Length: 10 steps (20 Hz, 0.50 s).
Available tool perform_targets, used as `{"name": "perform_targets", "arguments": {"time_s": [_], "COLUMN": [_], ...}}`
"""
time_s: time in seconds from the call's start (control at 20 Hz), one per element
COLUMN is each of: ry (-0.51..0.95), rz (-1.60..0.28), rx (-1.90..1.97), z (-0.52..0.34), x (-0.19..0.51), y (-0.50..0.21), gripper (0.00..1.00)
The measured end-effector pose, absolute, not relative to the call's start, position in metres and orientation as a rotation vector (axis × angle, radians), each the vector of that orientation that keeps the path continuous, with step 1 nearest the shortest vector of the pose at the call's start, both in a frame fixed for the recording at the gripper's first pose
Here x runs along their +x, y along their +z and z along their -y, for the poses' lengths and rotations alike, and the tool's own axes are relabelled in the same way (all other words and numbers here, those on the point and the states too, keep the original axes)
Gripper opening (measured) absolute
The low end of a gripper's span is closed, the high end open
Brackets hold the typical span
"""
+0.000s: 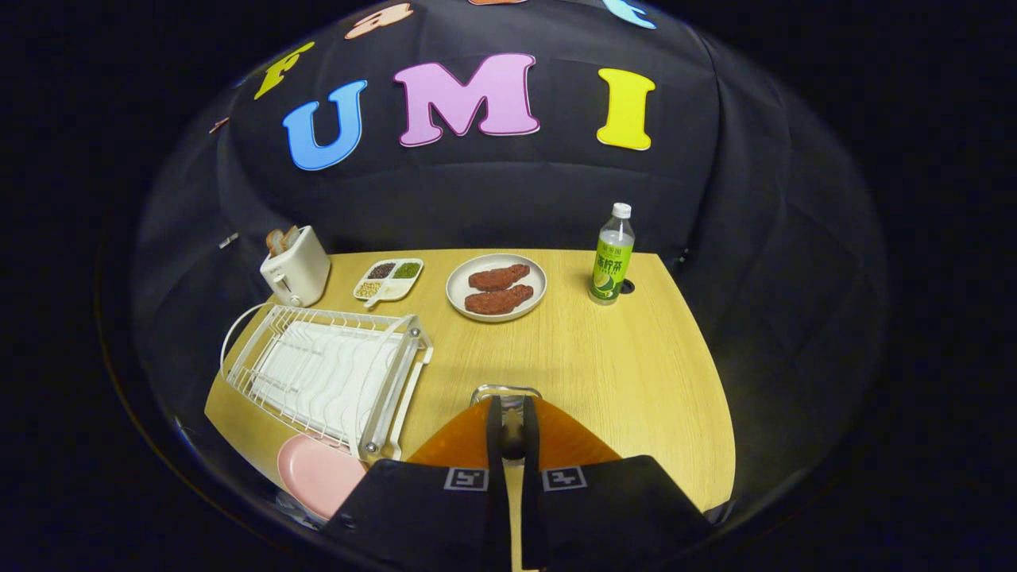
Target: Take the plate from the dish rack, then take the spoon from the basket and place it into the plate.
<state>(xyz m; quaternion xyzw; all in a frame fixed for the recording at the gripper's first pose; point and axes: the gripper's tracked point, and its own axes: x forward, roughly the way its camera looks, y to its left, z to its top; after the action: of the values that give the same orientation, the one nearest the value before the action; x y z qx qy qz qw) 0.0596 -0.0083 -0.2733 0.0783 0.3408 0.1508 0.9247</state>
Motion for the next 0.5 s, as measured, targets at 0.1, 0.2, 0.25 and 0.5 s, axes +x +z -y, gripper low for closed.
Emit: {"name": "perform_targets", "arguments": {"time_s": [0.1,0.2,0.25,0.5], "ry": [0.305,0.316,0.324,0.417], "rz": [-0.672,-0.632,-0.611,-0.548], "rx": [0.168,0.166,0.161,0.170], "z": [0.006,0.002,-0.001,-0.033], "x": [0.059,0.055,0.052,0.009], "y": [-0.253,-0.226,-0.212,-0.146], "gripper": [0.10,0.10,0.10,0.10]}}
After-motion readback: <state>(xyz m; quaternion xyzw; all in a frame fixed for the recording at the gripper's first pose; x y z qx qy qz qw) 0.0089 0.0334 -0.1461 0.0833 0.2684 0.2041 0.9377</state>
